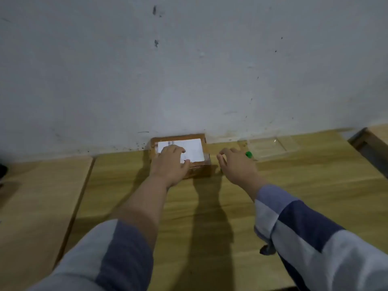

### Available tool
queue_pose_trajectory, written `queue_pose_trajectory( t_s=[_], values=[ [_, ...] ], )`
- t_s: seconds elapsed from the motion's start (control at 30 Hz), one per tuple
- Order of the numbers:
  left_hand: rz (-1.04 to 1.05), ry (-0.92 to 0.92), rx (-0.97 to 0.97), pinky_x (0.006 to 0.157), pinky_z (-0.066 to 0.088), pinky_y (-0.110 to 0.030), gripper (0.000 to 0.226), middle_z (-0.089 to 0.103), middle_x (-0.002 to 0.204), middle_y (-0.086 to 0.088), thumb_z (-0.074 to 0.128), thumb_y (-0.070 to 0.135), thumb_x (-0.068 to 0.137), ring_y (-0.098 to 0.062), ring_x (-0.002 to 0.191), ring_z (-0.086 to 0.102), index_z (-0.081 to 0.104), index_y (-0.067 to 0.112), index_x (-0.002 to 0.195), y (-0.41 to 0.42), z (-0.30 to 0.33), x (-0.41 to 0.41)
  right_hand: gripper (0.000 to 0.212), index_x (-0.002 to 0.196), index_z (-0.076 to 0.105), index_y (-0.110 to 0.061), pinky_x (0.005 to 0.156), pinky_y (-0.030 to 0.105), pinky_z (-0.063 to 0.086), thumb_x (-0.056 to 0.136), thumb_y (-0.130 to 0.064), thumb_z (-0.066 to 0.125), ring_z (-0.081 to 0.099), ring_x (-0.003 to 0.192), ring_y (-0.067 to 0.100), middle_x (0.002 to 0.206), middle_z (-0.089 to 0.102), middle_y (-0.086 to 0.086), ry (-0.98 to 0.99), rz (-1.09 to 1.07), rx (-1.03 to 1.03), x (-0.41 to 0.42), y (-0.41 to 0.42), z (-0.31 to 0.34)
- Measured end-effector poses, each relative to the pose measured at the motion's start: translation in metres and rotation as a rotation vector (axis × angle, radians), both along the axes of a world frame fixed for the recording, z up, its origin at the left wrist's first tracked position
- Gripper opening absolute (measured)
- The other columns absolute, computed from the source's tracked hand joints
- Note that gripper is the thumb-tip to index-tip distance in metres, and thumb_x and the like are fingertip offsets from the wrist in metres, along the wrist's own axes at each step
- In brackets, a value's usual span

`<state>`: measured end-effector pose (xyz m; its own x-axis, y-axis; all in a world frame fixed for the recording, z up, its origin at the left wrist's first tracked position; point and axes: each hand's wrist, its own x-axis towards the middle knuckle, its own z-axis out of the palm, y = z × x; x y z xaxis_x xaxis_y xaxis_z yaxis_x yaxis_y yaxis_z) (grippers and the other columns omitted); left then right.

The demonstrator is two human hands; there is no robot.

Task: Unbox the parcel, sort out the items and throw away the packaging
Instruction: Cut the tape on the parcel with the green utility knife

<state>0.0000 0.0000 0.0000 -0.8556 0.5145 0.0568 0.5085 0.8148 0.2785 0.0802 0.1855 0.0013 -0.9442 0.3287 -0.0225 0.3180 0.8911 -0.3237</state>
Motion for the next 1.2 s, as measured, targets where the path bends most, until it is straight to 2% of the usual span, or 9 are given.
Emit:
queue_pose_trajectory(
  t_s=[0.1,0.2,0.3,0.5,0.67,0.83,0.97,1.1,1.2],
  values=[
    [-0.035,-0.040,-0.017,0.114,0.025,-0.045,0.049,0.038,0.148,0.002,0.042,0.050,0.094,-0.017,0.139,0.030,0.042,0.025,0.136,0.004,-0.021,-0.013,0.039,0.124,0.052,-0.016,0.085,0.042,0.050,0.098,-0.038,0.034,0.056,0.108,0.031,0.125,0.057,0.010,-0.075,-0.079,-0.044,-0.006,0.009,-0.024],
    [-0.054,-0.058,-0.053,0.119,0.007,-0.048,0.059,0.021,0.158,0.005,0.036,0.057,0.094,-0.016,0.147,0.008,0.032,0.027,0.145,0.006,-0.039,-0.021,0.035,0.121,0.053,-0.013,0.088,0.042,0.048,0.097,-0.034,0.038,0.055,0.109,0.035,0.123,0.057,0.015,-0.110,-0.176,-0.145,-0.006,0.022,-0.049],
    [-0.049,-0.057,-0.096,0.118,0.000,-0.049,0.071,0.011,0.160,0.005,0.030,0.065,0.090,-0.014,0.148,-0.001,0.022,0.025,0.149,0.007,-0.050,-0.029,0.036,0.126,0.049,-0.012,0.092,0.044,0.047,0.097,-0.032,0.040,0.051,0.116,0.036,0.131,0.051,0.016,-0.111,-0.246,-0.192,-0.010,0.033,-0.065],
    [-0.038,0.011,-0.171,0.119,0.001,-0.050,0.085,0.005,0.161,0.006,0.008,0.073,0.082,-0.012,0.147,-0.002,0.011,0.024,0.152,0.008,-0.066,-0.030,0.032,0.122,0.047,-0.020,0.089,0.048,0.049,0.096,-0.037,0.039,0.048,0.113,0.035,0.130,0.041,0.016,-0.134,-0.310,-0.141,-0.020,0.044,-0.085],
    [-0.035,0.017,-0.183,0.118,-0.003,-0.047,0.085,0.004,0.160,0.006,0.007,0.072,0.083,-0.011,0.147,-0.002,0.010,0.023,0.152,0.010,-0.071,-0.029,0.025,0.109,0.050,-0.019,0.089,0.048,0.048,0.093,-0.036,0.046,0.051,0.106,0.035,0.121,0.046,0.016,-0.074,-0.333,-0.134,-0.035,0.046,-0.091],
    [-0.032,0.030,-0.205,0.119,0.001,-0.049,0.085,0.004,0.160,0.006,0.005,0.072,0.082,-0.012,0.147,-0.002,0.009,0.023,0.152,0.007,-0.074,-0.030,0.027,0.109,0.049,-0.016,0.085,0.045,0.051,0.088,-0.030,0.058,0.055,0.100,0.035,0.122,0.046,0.017,-0.099,-0.424,-0.321,-0.050,0.047,-0.089],
    [-0.037,0.017,-0.200,0.119,0.001,-0.050,0.086,0.003,0.161,0.005,0.003,0.073,0.082,-0.012,0.147,-0.003,0.008,0.023,0.152,0.005,-0.076,-0.031,0.057,0.130,0.036,-0.009,0.080,0.040,0.051,0.081,-0.011,0.066,0.057,0.107,0.035,0.127,0.050,0.019,-0.051,-0.559,-0.568,-0.055,0.045,-0.086],
    [-0.039,0.009,-0.186,0.119,-0.002,-0.049,0.085,0.002,0.161,0.006,0.006,0.073,0.083,-0.011,0.147,-0.005,0.007,0.023,0.152,0.004,-0.077,-0.031,0.056,0.134,0.044,-0.011,0.088,0.044,0.054,0.082,-0.004,0.061,0.057,0.108,0.034,0.129,0.050,0.018,-0.098,-0.481,-0.570,-0.047,0.037,-0.086],
    [-0.045,0.004,-0.178,0.119,-0.002,-0.049,0.083,0.002,0.161,0.006,0.009,0.072,0.084,-0.011,0.147,-0.005,0.007,0.023,0.152,0.003,-0.074,-0.030,0.052,0.135,0.043,-0.014,0.071,0.032,0.054,0.087,0.002,0.053,0.055,0.096,0.023,0.126,0.048,0.009,-0.011,-0.427,-0.721,-0.031,0.028,-0.076]
  ],
)
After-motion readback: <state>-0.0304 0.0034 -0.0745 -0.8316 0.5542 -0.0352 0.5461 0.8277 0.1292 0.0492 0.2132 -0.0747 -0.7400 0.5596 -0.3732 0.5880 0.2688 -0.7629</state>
